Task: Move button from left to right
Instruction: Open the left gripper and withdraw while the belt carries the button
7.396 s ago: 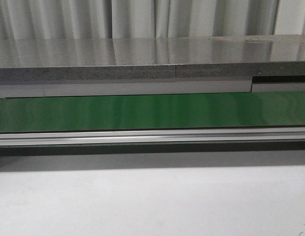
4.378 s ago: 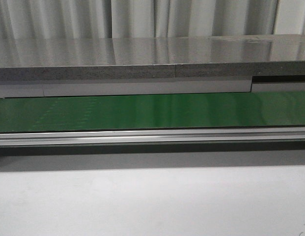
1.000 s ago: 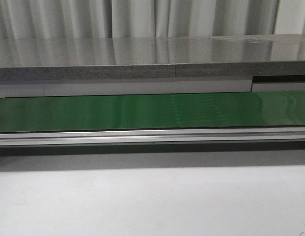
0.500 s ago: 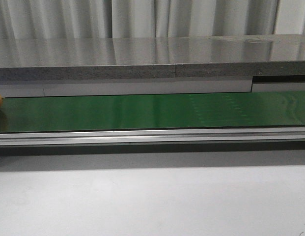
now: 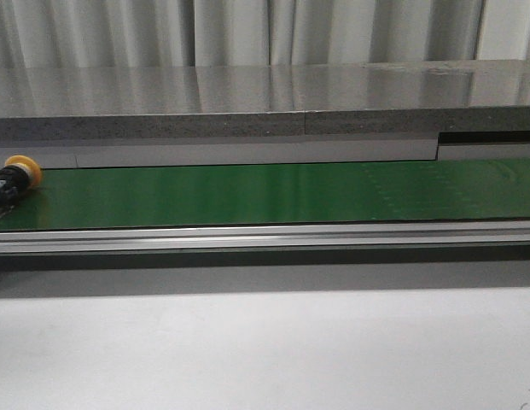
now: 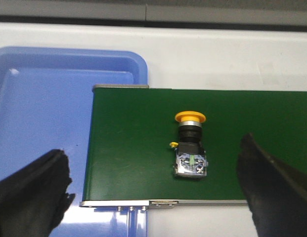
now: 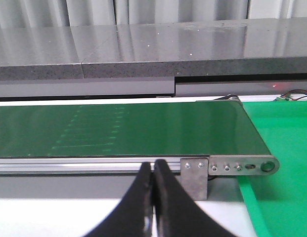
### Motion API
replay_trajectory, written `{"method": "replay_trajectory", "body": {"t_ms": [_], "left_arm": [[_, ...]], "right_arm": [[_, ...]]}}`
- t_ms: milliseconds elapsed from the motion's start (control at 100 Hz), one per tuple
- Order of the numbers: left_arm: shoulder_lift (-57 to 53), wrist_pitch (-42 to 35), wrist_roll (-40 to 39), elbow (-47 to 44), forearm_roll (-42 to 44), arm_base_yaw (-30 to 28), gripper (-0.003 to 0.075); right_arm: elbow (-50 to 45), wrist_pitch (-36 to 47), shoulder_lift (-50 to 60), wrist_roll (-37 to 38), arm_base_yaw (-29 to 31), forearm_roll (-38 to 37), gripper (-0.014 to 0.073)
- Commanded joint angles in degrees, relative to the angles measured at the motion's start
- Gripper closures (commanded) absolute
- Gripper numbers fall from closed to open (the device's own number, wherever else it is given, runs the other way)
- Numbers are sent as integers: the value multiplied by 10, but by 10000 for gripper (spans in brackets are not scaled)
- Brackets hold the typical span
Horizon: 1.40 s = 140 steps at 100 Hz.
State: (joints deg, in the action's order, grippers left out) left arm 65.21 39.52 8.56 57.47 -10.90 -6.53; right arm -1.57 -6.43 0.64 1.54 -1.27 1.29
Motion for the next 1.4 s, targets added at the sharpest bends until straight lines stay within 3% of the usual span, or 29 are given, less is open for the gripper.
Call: {"method": "replay_trajectory", "body": {"t_ms": [0, 170, 440, 700, 990, 1129, 1389], "left_arm": [[-73, -99, 6, -42, -11, 11, 73], [-190, -220, 18, -185, -11, 55, 73], [-368, -259, 18, -344, -31, 83, 73], [-498, -265, 18, -394, -34, 82, 73], [-514, -268, 18, -398, -34, 82, 86], [-514, -268, 18, -398, -34, 82, 224], [-514, -268, 18, -398, -34, 82, 745]], "right_arm": [[10, 45, 10, -1, 1, -4, 661], [10, 45, 10, -1, 1, -4, 661], [10, 45, 10, -1, 1, -4, 661], [10, 45, 10, -1, 1, -4, 661], [10, 45, 10, -1, 1, -4, 661], [10, 45, 10, -1, 1, -4, 661], [10, 45, 10, -1, 1, -4, 661]]}}
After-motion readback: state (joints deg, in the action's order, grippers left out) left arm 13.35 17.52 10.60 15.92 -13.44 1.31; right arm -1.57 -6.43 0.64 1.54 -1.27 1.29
